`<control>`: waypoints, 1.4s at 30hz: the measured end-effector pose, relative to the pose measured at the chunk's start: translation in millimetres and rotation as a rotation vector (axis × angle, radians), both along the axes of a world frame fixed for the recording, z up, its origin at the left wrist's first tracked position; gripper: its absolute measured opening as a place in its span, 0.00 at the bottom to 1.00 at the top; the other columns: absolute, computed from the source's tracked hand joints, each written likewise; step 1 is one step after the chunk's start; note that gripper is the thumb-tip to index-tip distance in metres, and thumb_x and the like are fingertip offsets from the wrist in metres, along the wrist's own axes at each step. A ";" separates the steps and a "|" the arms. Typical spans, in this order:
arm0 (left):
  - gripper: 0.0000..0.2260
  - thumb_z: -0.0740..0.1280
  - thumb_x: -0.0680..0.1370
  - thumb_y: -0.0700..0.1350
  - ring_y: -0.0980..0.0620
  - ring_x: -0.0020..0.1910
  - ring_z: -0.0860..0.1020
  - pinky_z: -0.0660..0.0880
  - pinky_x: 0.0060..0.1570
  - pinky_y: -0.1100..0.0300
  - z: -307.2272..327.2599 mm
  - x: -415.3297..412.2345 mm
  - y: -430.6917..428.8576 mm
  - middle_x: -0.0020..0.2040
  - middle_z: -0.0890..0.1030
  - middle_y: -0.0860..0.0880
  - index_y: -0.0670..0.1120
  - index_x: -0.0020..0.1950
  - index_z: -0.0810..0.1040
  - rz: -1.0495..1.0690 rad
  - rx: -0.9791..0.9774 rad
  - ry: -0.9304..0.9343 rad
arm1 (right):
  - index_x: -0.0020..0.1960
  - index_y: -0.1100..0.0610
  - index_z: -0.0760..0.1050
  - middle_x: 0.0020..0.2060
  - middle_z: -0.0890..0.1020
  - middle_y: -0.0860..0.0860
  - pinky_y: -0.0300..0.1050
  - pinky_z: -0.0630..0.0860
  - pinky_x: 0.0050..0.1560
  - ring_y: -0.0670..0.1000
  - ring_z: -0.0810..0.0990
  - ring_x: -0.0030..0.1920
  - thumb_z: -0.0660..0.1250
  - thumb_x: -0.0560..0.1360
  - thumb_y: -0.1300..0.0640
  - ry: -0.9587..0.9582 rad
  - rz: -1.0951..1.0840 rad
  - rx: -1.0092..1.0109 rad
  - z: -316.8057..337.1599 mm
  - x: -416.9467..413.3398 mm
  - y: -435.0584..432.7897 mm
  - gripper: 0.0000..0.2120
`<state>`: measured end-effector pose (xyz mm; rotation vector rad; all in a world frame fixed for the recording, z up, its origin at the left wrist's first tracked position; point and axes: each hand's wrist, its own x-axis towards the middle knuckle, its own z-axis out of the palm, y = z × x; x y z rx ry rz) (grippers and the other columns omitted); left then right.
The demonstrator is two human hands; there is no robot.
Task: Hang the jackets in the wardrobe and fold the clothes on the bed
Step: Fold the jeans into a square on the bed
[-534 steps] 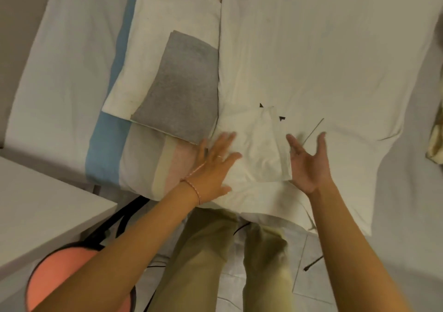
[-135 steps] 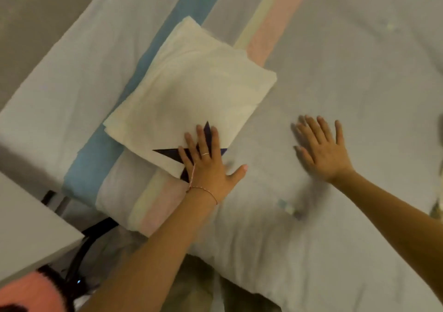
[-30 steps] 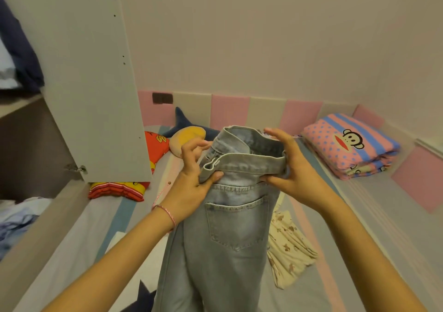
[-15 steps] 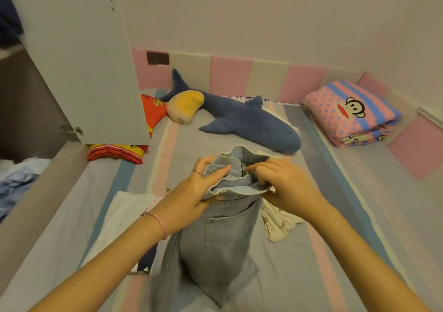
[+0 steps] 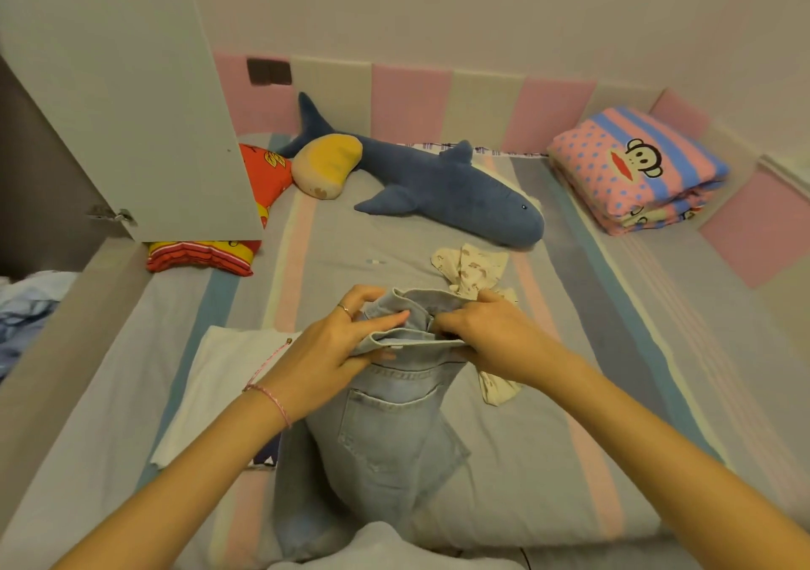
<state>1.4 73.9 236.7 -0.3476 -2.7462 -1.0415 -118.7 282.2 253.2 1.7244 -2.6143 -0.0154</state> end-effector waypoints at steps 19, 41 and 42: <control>0.16 0.60 0.74 0.63 0.51 0.75 0.44 0.40 0.71 0.38 62.3 -17.6 11.6 0.76 0.55 0.54 0.59 0.55 0.80 0.184 -0.652 -0.211 | 0.47 0.55 0.79 0.40 0.81 0.49 0.46 0.65 0.38 0.52 0.75 0.37 0.66 0.77 0.63 0.477 0.155 -0.619 -5.6 11.5 -9.3 0.05; 0.12 0.59 0.77 0.55 0.44 0.58 0.70 0.45 0.64 0.27 14.8 -15.3 43.0 0.49 0.71 0.46 0.47 0.42 0.72 0.099 -0.616 -0.605 | 0.41 0.54 0.81 0.37 0.82 0.47 0.46 0.67 0.46 0.50 0.79 0.39 0.72 0.73 0.63 0.470 0.126 -0.639 -24.4 39.3 -5.3 0.06; 0.12 0.60 0.76 0.55 0.45 0.58 0.70 0.46 0.66 0.29 12.8 -14.4 41.3 0.48 0.70 0.47 0.47 0.44 0.73 0.087 -0.601 -0.604 | 0.42 0.53 0.81 0.38 0.82 0.47 0.47 0.67 0.50 0.50 0.79 0.43 0.71 0.74 0.62 0.466 0.116 -0.609 -23.3 39.0 -1.6 0.05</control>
